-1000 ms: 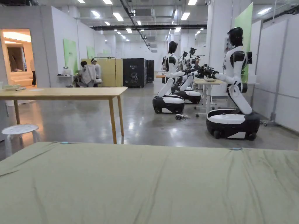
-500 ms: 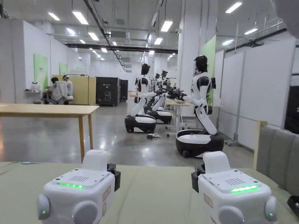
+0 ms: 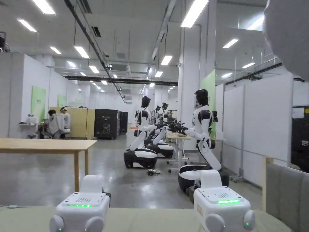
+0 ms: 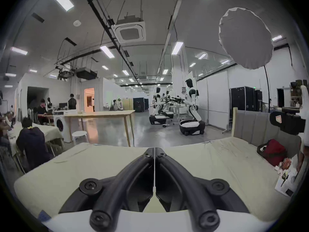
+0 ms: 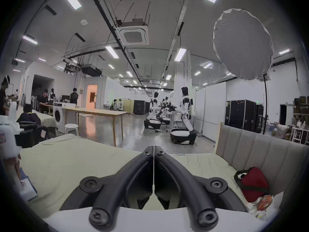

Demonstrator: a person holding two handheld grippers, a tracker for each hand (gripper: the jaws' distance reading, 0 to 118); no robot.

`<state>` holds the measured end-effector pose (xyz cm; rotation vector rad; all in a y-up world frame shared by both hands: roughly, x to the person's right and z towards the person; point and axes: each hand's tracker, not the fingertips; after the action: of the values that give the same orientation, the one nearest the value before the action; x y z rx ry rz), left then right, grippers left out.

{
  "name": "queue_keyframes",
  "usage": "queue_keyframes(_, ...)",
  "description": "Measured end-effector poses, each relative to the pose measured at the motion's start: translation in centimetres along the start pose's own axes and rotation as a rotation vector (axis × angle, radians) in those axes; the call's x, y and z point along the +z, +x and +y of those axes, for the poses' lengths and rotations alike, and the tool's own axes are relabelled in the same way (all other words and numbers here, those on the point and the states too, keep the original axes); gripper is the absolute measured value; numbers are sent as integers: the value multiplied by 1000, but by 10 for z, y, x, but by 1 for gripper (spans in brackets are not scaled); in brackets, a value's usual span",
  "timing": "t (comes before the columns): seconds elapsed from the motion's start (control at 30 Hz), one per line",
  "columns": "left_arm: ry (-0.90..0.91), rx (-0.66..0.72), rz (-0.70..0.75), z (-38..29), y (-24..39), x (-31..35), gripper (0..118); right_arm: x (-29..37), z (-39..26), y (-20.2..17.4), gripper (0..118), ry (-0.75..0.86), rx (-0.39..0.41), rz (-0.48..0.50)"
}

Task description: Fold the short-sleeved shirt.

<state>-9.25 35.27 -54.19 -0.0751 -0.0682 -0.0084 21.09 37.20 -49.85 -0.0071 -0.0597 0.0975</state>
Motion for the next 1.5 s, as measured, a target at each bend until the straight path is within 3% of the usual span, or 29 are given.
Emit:
queue_keyframes(0.33,-17,-4,19,-8,-16,-12,0,-10,4,-6,3,15,5,-11)
queue_keyframes(0.37,-18,-2,15,-6,-15,-12,0,-11,6,-5,17,9,-5,-1)
queue_keyframes(0.4,-28,-10,14,-5,-14,-12,5,-12,7,-6,45,-2,-13,5)
queue_keyframes(0.43,-46,-36,17,-3,-13,-14,20,-16,8,-8,91,-34,-13,-3)
queue_keyframes(0.47,-49,-44,16,-1,-12,-15,63,-21,7,-10,118,-50,-9,-8)
queue_keyframes(0.5,-56,-43,14,0,-11,-16,103,-17,5,-12,116,-8,-3,-18)
queue_keyframes(0.53,-59,-42,8,0,-11,-14,118,-17,7,-15,118,3,16,-10)
queue_keyframes(0.63,0,-49,25,7,-8,-22,118,-10,5,-11,118,8,25,-8)
queue_keyframes(0.77,-16,-53,18,1,-14,-9,118,-4,6,-4,118,-20,-24,36)
queue_keyframes(0.83,-12,-48,20,3,-14,-5,118,0,7,-4,118,-39,-58,-2)
queue_keyframes(0.9,-2,-40,24,3,-15,-2,118,0,8,-9,118,-64,-85,-98)
queue_keyframes(0.97,-25,-31,25,3,-17,-5,118,1,8,-10,118,-79,-52,-146)
queue_keyframes(1.1,12,-36,23,5,-20,-5,118,0,6,-5,118,-49,-4,-36)
queue_keyframes(1.23,-36,-28,25,3,-21,-6,118,1,8,-9,118,-23,11,-17)
queue_keyframes(1.33,-30,-25,22,3,-20,-5,118,10,8,-9,118,56,-21,50)
queue_keyframes(1.5,-37,-43,15,1,-18,-5,118,20,14,-13,118,85,-46,1)
